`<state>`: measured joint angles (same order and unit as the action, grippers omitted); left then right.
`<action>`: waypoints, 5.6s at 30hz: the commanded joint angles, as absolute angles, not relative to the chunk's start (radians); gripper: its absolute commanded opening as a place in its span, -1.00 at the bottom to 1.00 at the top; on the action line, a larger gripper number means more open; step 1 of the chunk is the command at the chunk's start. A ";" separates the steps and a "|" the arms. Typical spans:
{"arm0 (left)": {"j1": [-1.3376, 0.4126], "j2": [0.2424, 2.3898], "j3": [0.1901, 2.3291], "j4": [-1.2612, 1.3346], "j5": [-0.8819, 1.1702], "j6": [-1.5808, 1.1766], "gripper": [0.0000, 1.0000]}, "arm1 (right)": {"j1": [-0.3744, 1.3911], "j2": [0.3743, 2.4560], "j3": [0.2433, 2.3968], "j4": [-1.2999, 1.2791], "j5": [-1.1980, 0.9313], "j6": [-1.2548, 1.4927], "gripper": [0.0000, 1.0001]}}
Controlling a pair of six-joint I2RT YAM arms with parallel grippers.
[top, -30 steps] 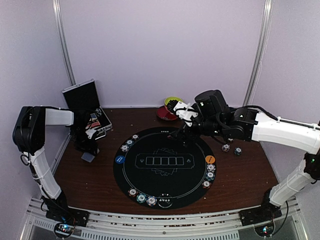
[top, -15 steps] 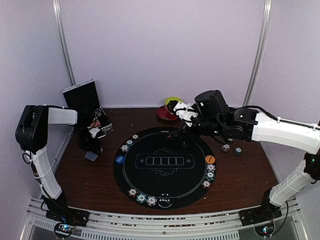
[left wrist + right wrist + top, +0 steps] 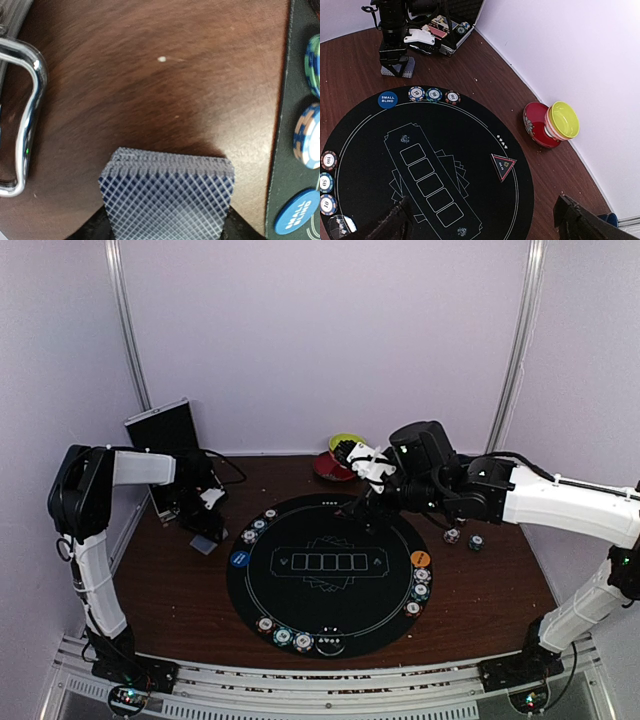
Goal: Distribute texas hold em gaming equipment
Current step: Move the face-down deck piles to the center of the board, then pick up the face-down deck piles from the center of the board, then pass from the left arm to the right
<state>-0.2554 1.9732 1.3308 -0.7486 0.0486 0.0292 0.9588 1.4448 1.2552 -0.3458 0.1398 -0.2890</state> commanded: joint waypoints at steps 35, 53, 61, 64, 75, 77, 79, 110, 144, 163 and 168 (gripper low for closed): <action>-0.256 2.044 1.312 -0.787 0.031 0.163 0.18 | 0.956 1.465 1.242 -0.327 0.161 -0.289 1.00; -0.256 1.922 1.342 -0.798 0.012 0.131 0.15 | 0.919 1.543 1.292 -0.375 0.093 -0.229 1.00; -0.256 1.893 1.347 -0.800 0.019 0.121 0.20 | 0.908 1.555 1.306 -0.385 0.043 -0.211 1.00; -0.256 1.888 1.358 -0.808 0.016 0.114 0.21 | 0.901 1.583 1.343 -0.405 -0.006 -0.182 1.00; -0.263 1.815 1.420 -0.832 0.089 0.095 0.21 | 0.806 1.725 1.461 -0.419 -0.342 0.004 1.00; -0.272 1.797 1.417 -0.832 0.098 0.094 0.22 | 0.771 1.755 1.471 -0.408 -0.446 0.047 1.00; -0.285 1.784 1.415 -0.832 0.103 0.094 0.22 | 0.731 1.785 1.480 -0.396 -0.545 0.089 1.00; -0.757 1.969 1.709 -0.812 0.108 0.040 0.23 | 0.574 2.054 1.439 -0.017 -1.088 0.574 0.62; -0.854 2.048 1.796 -0.818 0.095 0.051 0.23 | 0.574 2.134 1.425 0.053 -1.141 0.672 0.27; -0.855 2.058 1.798 -0.818 0.068 0.058 0.26 | 0.597 2.152 1.430 0.074 -1.217 0.695 -0.89; -0.854 2.061 1.796 -0.819 0.057 0.058 0.56 | 0.597 2.152 1.438 0.053 -1.215 0.682 -1.00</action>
<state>-0.8570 2.0495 1.7676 -0.8429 0.0811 0.0467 0.5873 2.1399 1.4284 0.0574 -1.1786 0.7067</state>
